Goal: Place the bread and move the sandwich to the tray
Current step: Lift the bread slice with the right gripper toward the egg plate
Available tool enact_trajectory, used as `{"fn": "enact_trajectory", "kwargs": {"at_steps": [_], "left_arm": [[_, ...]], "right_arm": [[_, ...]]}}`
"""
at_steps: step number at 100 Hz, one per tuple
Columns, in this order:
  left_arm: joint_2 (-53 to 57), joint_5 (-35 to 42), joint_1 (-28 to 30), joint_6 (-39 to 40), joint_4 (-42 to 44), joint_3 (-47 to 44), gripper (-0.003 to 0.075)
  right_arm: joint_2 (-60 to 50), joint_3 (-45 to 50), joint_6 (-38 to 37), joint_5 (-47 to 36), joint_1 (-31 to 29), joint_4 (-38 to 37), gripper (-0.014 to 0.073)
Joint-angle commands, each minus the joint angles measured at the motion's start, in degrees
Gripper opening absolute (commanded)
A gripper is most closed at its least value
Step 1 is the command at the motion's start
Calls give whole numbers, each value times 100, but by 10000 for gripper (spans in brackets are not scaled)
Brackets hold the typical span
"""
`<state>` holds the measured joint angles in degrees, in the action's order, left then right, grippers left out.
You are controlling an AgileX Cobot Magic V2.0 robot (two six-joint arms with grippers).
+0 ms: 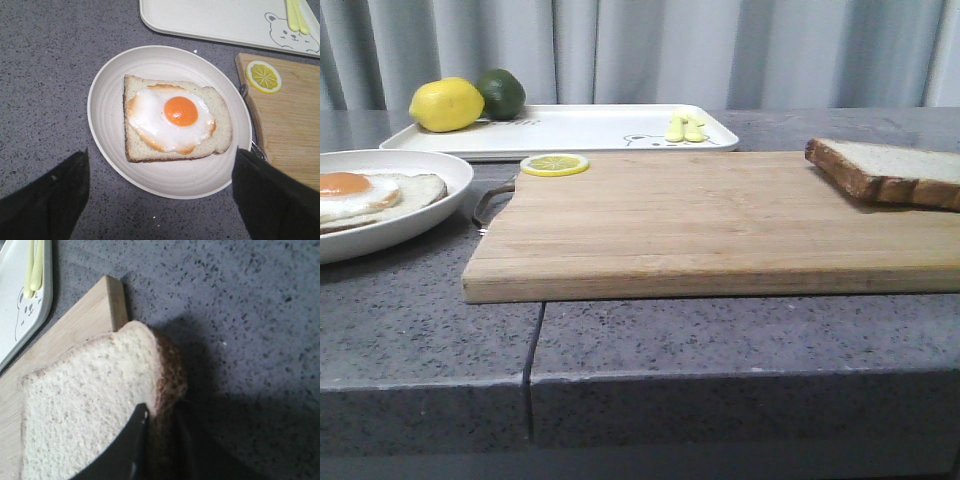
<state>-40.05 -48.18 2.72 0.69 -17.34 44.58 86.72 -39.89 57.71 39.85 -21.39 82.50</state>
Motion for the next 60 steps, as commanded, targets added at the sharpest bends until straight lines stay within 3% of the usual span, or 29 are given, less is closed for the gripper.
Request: {"fn": "enact_trajectory", "kwargs": {"at_steps": [1, 41, 60], "left_arm": [[21, 384, 18, -15, -133, 216, 546], [21, 384, 18, -15, -133, 216, 546], [21, 384, 18, -15, -133, 216, 546]], "right_arm": [[-230, -77, 51, 198, -25, -16, -62], [-1352, -586, -771, 1045, -25, -28, -57], [-1950, -1021, -1420, 1057, 406, 39, -57]]}}
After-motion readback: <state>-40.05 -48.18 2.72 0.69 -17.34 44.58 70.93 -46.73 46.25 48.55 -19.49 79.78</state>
